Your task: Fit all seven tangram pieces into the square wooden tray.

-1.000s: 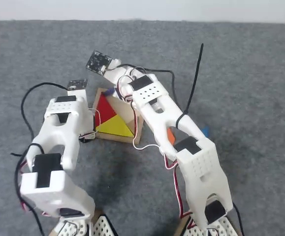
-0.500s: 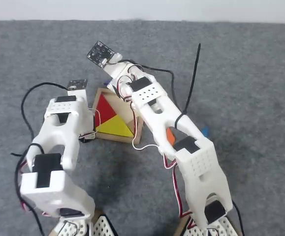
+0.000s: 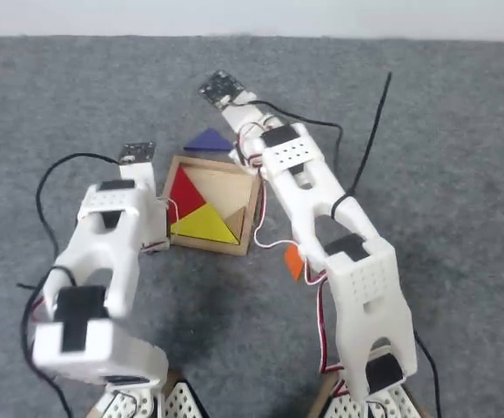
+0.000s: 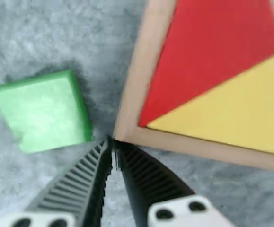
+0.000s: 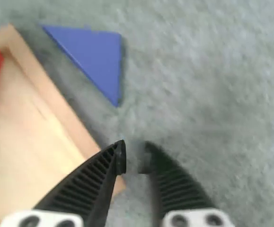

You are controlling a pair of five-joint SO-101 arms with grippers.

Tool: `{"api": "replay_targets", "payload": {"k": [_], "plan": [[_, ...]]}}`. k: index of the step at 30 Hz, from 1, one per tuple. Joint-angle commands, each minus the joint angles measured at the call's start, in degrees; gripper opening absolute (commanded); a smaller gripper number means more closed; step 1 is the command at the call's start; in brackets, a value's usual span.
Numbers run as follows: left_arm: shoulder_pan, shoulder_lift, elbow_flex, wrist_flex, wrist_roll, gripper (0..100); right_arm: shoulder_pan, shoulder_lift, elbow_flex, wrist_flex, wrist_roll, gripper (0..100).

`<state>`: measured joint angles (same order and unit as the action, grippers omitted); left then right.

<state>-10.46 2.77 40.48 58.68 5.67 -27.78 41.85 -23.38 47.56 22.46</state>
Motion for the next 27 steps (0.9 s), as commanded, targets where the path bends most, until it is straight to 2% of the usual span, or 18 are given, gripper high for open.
{"api": "replay_targets", "payload": {"k": [1,5,9,21,27], "plan": [[0.26,-10.11,6.29,-6.42,-1.05,3,0.66,0.66,-3.96,0.48,-0.35,4.5],[-4.04,-16.35,9.71,-9.14,-0.53,3,0.40,2.33,-5.10,0.66,-0.18,2.0],[-8.88,-15.30,8.84,-9.67,1.05,3,0.66,4.09,-8.09,2.59,-0.26,0.8],[-10.29,-10.73,5.76,-8.35,1.58,3,0.04,9.89,-25.05,29.23,-0.18,0.8],[-10.29,-10.73,5.76,-8.35,1.49,3,-3.82,9.89,-29.63,43.21,0.53,0.8]]}}
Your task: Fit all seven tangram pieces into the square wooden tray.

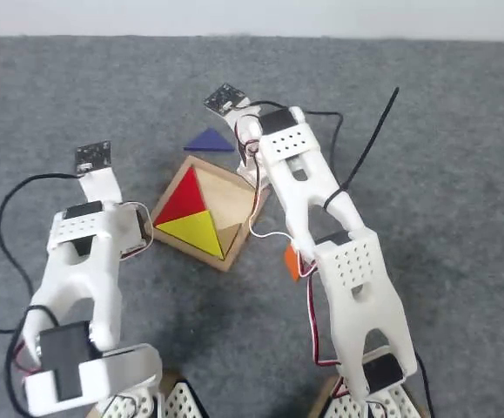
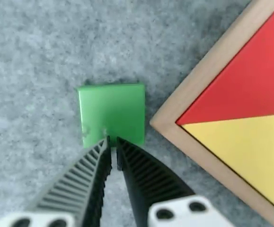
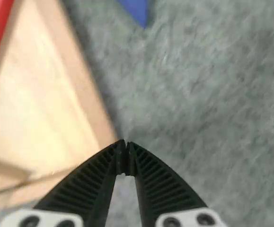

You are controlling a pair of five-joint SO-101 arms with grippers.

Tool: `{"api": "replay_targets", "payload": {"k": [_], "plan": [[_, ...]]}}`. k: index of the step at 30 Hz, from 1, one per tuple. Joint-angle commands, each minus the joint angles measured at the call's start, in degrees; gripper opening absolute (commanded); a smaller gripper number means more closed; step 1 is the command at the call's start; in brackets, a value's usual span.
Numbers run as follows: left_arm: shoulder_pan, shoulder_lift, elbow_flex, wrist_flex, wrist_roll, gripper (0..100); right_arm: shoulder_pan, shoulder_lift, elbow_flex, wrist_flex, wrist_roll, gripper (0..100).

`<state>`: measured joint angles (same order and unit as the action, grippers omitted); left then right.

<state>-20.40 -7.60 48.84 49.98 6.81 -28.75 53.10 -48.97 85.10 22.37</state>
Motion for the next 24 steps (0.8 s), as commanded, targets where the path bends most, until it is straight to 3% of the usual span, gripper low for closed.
{"api": "replay_targets", "payload": {"k": [1,5,10,17,21,24], "plan": [[-0.44,-0.35,-2.68,0.35,0.35,3,-3.56,-1.54,-4.13,7.34,1.49,0.8],[-2.99,-0.35,-3.47,0.44,0.35,3,-5.14,-1.27,-4.13,12.44,3.87,0.9],[-5.71,-0.26,-3.74,0.53,0.35,3,-4.18,-2.33,-6.59,11.38,4.31,0.9],[-5.54,-0.18,-3.65,0.44,0.35,3,1.54,-1.89,-16.88,2.59,-0.44,0.9],[-5.54,-0.18,-3.65,0.44,0.35,3,1.27,5.14,-16.35,-4.79,-4.57,0.9],[-5.54,-0.09,-3.65,0.44,0.35,3,0.57,9.98,-17.67,-3.12,-3.87,0.9]]}}
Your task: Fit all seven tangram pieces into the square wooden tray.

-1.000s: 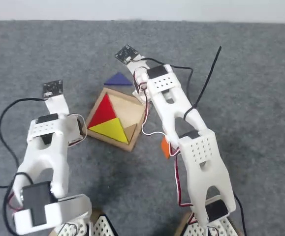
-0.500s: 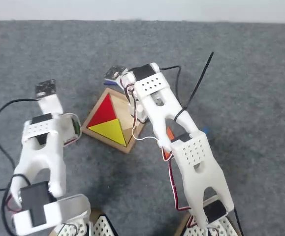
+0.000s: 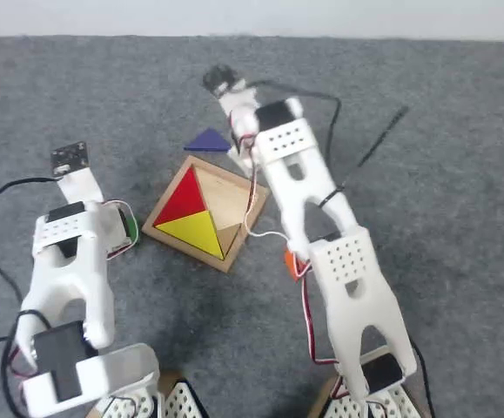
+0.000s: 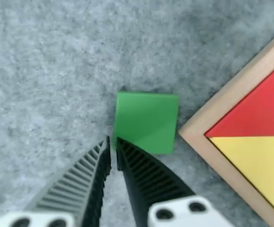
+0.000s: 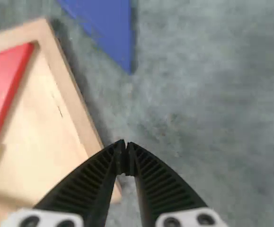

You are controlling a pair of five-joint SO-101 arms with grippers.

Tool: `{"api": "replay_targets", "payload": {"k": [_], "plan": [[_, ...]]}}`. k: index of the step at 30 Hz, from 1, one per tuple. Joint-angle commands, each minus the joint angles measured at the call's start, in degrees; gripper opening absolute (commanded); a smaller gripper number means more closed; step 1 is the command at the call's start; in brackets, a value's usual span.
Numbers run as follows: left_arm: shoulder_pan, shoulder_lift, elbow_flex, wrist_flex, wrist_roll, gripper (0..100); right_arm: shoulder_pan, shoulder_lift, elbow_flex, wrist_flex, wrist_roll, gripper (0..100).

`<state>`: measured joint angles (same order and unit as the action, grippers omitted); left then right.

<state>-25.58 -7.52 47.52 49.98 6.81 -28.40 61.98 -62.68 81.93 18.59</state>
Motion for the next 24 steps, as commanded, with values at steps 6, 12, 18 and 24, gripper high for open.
{"api": "replay_targets", "payload": {"k": [6,12,18,24], "plan": [[-0.35,-0.18,-2.33,0.44,0.35,3,-2.42,3.56,-12.48,14.11,3.43,0.9],[-0.44,-0.26,-2.24,0.44,0.26,3,-7.87,3.74,-15.91,20.97,3.25,0.9],[-0.62,-0.35,-2.24,0.44,0.26,3,-11.65,3.12,-15.21,20.97,3.25,0.9],[-0.70,-0.35,-2.24,0.44,0.35,3,-6.46,1.63,-29.45,18.95,3.34,0.9]]}}
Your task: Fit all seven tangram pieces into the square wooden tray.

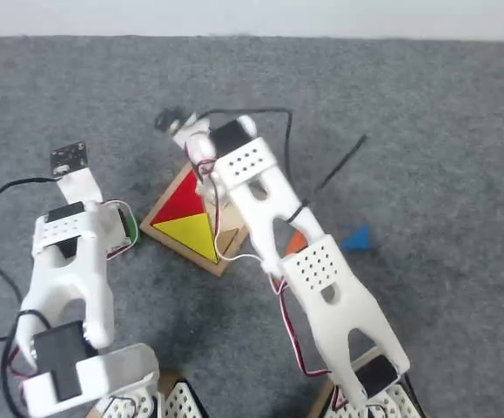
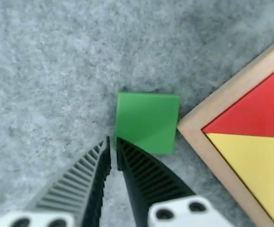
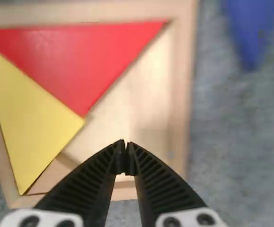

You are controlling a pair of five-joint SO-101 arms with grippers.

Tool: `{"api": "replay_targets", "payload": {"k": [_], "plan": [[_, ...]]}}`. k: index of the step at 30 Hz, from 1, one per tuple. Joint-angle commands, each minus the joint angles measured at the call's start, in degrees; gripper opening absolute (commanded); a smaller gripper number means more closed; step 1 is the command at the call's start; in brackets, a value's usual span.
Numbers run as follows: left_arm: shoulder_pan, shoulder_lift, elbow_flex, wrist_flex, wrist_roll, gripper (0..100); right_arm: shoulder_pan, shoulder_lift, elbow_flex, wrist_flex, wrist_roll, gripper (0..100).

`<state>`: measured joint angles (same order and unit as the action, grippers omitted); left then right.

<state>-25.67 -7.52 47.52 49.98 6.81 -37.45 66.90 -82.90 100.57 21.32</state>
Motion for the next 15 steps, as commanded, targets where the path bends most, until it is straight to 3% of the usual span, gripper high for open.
{"api": "replay_targets", "payload": {"k": [1,7,15], "plan": [[-0.62,-0.35,-2.24,0.44,0.35,3,3.03,-2.95,-11.16,-1.98,0.62,0.9],[-0.62,-0.35,-2.24,0.44,0.44,3,2.24,4.79,-8.00,-26.15,0.26,0.9],[-0.44,-0.35,-2.24,0.35,0.62,3,2.15,6.11,-1.41,-47.52,0.62,0.9]]}}
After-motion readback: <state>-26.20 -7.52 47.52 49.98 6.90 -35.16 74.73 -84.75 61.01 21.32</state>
